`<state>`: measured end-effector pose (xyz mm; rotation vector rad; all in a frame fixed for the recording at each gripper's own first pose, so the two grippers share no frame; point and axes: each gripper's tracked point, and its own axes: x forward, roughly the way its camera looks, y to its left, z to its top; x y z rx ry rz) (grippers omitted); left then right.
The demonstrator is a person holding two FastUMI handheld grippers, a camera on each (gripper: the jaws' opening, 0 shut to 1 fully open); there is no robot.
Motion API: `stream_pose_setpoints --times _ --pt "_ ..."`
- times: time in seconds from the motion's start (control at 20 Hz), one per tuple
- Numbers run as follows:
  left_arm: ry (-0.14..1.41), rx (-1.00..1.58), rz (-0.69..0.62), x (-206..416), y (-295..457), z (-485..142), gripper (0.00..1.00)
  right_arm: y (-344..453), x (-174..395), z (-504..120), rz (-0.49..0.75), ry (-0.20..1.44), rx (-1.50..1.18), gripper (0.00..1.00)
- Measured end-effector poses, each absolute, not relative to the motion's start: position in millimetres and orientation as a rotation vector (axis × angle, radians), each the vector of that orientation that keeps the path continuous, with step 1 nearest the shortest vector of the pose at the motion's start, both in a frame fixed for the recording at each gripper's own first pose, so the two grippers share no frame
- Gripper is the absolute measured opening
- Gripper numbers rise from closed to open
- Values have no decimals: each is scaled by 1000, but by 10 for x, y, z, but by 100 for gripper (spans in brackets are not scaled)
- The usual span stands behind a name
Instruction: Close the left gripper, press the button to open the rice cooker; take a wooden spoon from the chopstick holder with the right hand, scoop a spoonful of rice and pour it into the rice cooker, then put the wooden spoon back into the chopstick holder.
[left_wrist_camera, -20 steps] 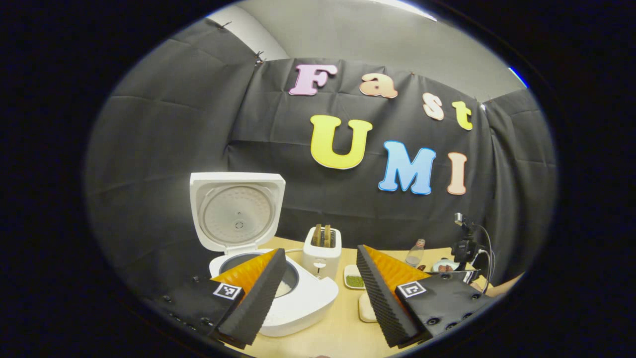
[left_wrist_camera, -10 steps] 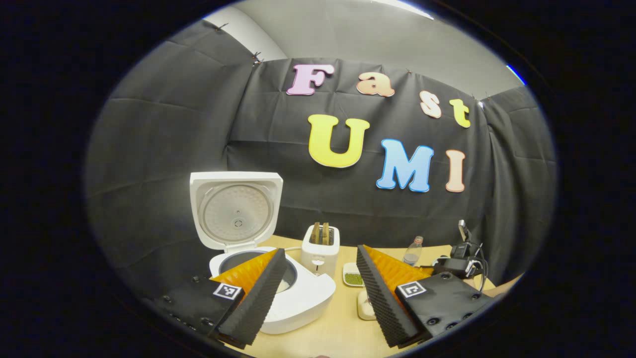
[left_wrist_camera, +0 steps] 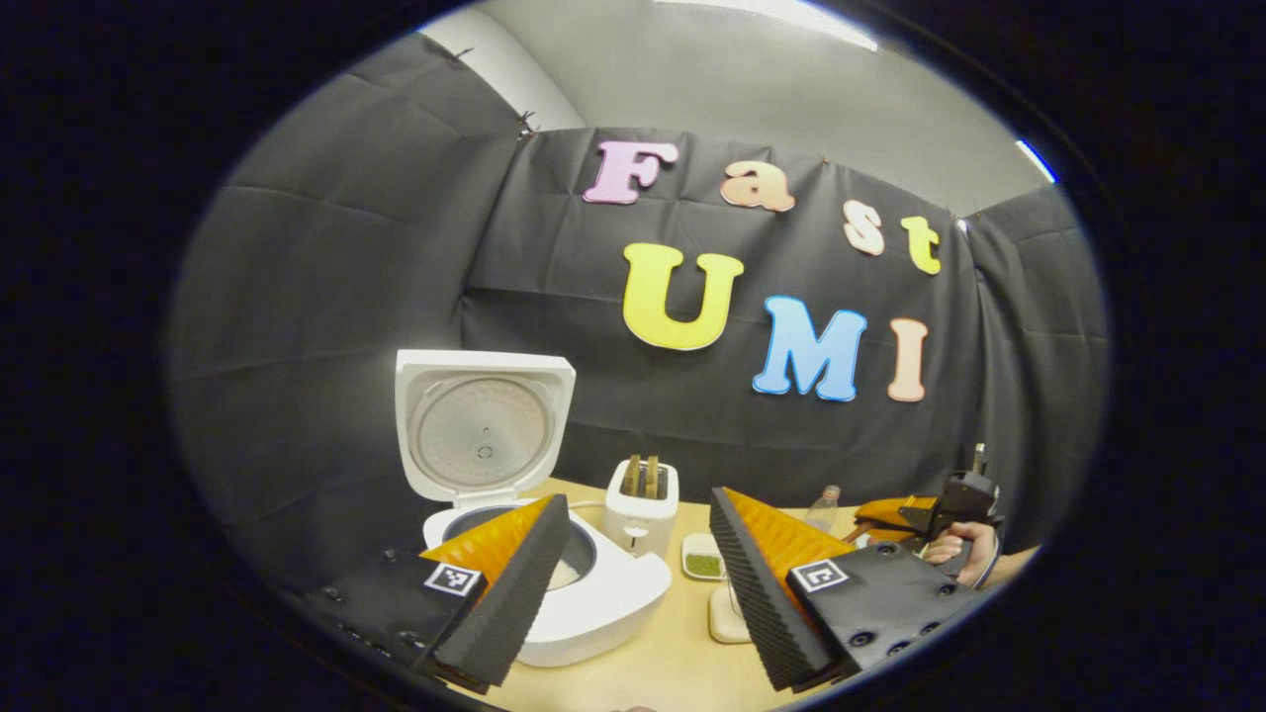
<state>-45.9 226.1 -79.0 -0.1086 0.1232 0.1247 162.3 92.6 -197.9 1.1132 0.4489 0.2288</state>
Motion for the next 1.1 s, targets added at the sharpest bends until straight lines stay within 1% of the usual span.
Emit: stream_pose_setpoints --times 0.05,0.1,0.3,0.55,0.7,0.75,0.8,0.9,0.95,1.0,1.1 --pt "121 -105 119 -453 2257 -784 96 912 1596 -1895 237 432 1120 9" --pt "121 -101 113 -441 2261 -775 98 940 1576 -1789 249 417 1120 9" --pt "118 -81 75 -441 2251 -751 96 1044 1479 -1452 296 378 1140 9" --pt "117 -62 49 -533 2306 -740 96 1340 1428 -1150 360 351 1115 9" --pt "117 -41 23 -625 2339 -733 96 1609 1400 -1016 403 347 1113 9" --pt "111 -41 17 -650 2360 -706 98 1711 1392 -991 419 351 1109 9" --pt "110 -43 12 -686 2389 -708 96 1830 1395 -968 434 355 1109 9" --pt "99 -58 -11 -744 2407 -671 96 2072 1398 -931 461 367 1118 9" --pt "95 -63 -8 -779 2456 -649 98 2190 1396 -916 479 378 1119 9" --pt "93 -65 -5 -812 2511 -651 96 2324 1383 -907 496 392 1120 9" --pt "98 -68 15 -871 2628 -678 98 2566 1389 -882 528 413 1124 9"
